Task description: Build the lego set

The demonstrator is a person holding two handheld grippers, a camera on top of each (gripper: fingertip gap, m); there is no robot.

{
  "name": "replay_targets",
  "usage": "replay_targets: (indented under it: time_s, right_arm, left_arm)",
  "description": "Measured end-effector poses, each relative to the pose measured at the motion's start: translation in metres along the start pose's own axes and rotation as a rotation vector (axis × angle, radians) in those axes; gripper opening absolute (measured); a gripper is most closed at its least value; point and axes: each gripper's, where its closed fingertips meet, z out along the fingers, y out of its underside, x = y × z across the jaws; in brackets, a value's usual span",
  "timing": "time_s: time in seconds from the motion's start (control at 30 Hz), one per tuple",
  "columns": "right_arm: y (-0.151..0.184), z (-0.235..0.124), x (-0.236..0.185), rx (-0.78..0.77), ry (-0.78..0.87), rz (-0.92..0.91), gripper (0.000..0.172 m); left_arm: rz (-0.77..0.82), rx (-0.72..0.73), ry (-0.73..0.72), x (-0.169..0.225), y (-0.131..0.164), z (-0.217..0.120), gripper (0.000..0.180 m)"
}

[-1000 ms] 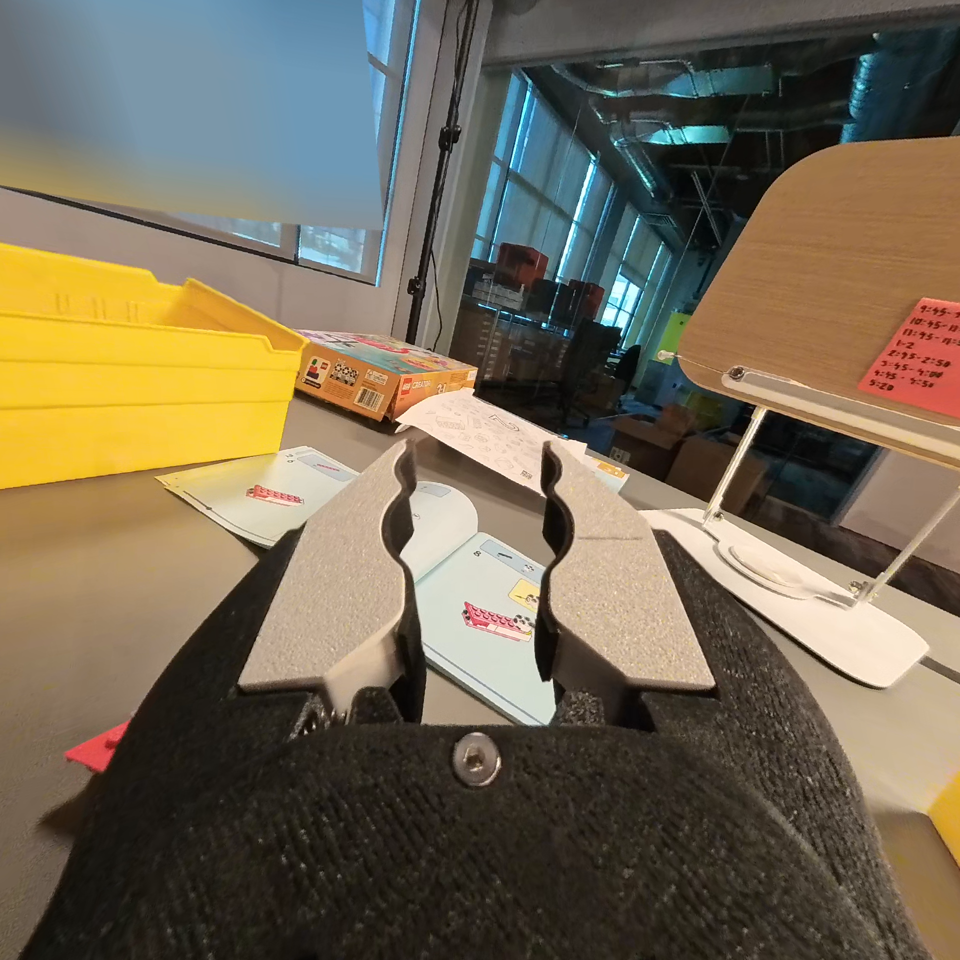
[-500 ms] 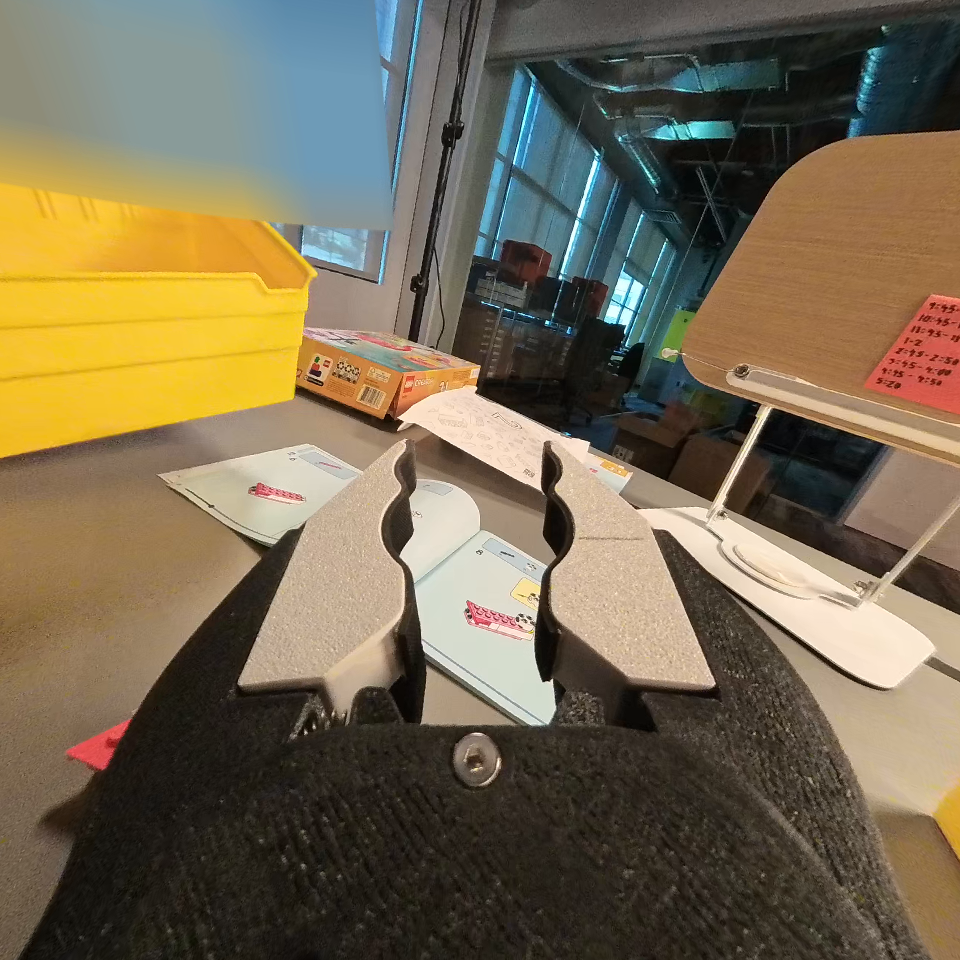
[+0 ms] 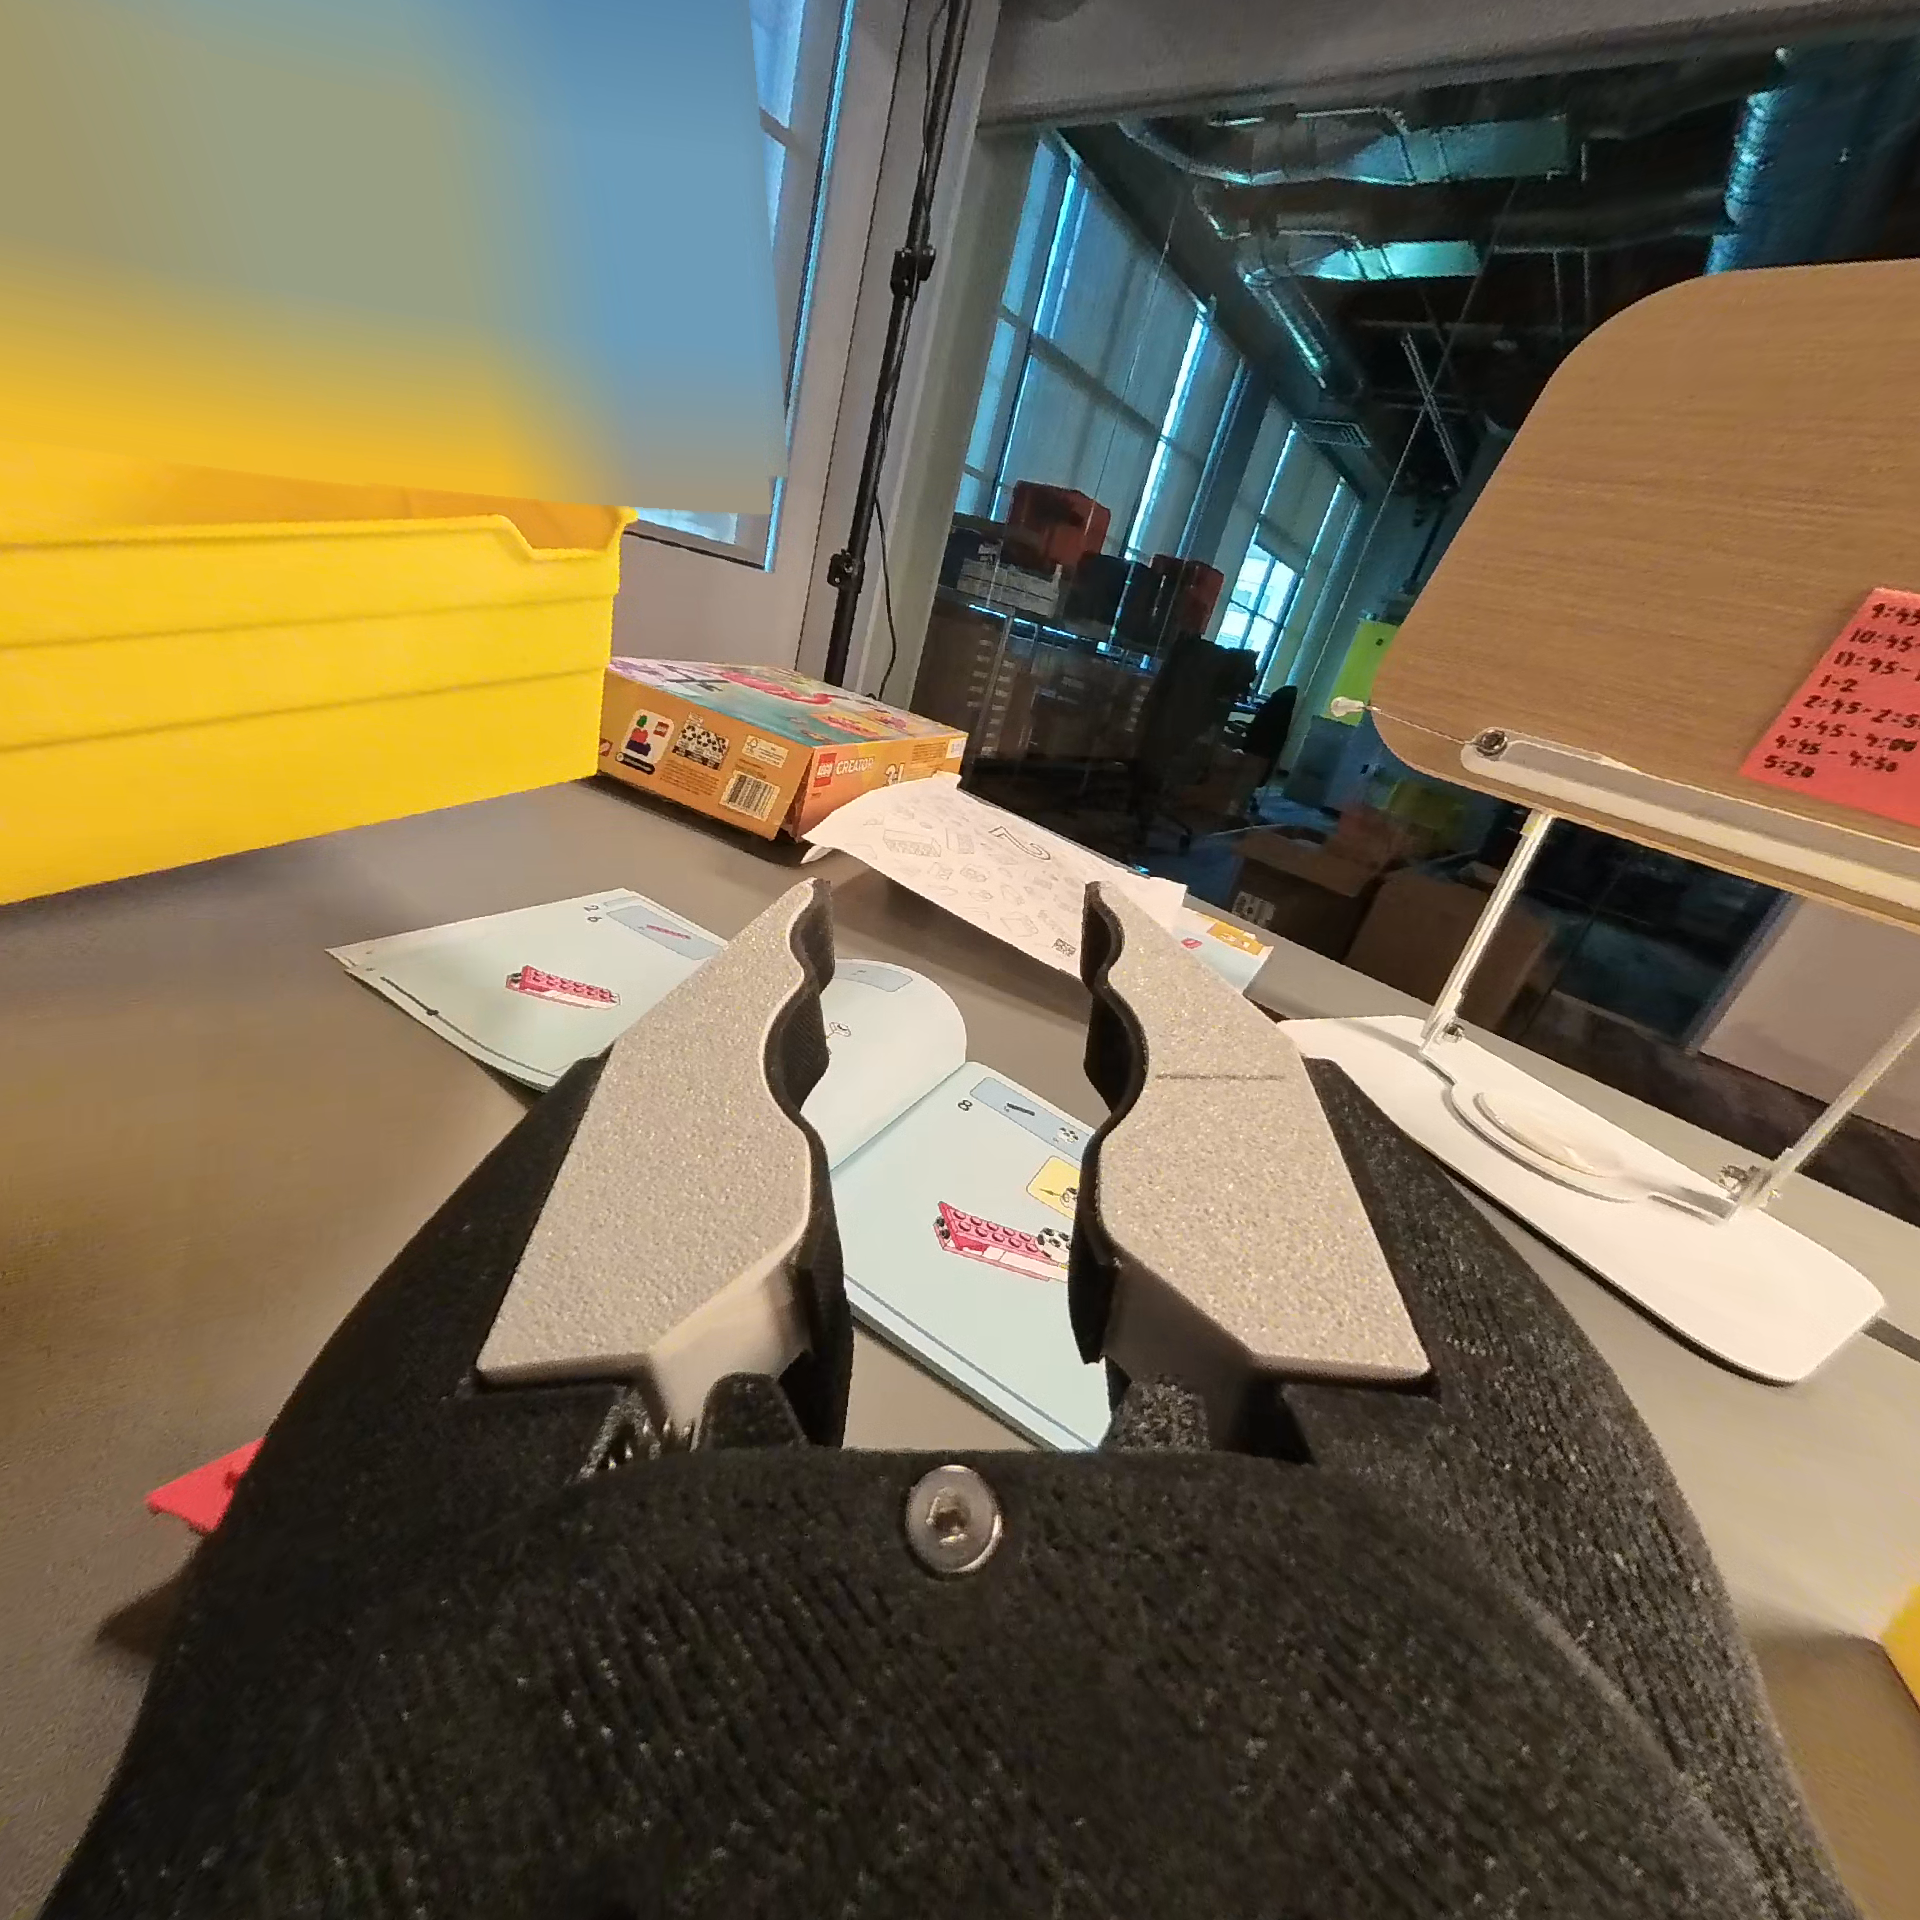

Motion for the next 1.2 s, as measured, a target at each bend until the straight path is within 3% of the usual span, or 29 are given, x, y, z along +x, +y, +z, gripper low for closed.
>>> replay_targets:
  time_s: [1.2]
  right_arm:
    - [0.0018, -0.0003, 0.0005, 0.001, 0.010, -0.005, 0.048]
  left_arm:
    - [0.001, -0.007, -0.018, -0.0029, 0.0053, 0.0009, 0.003]
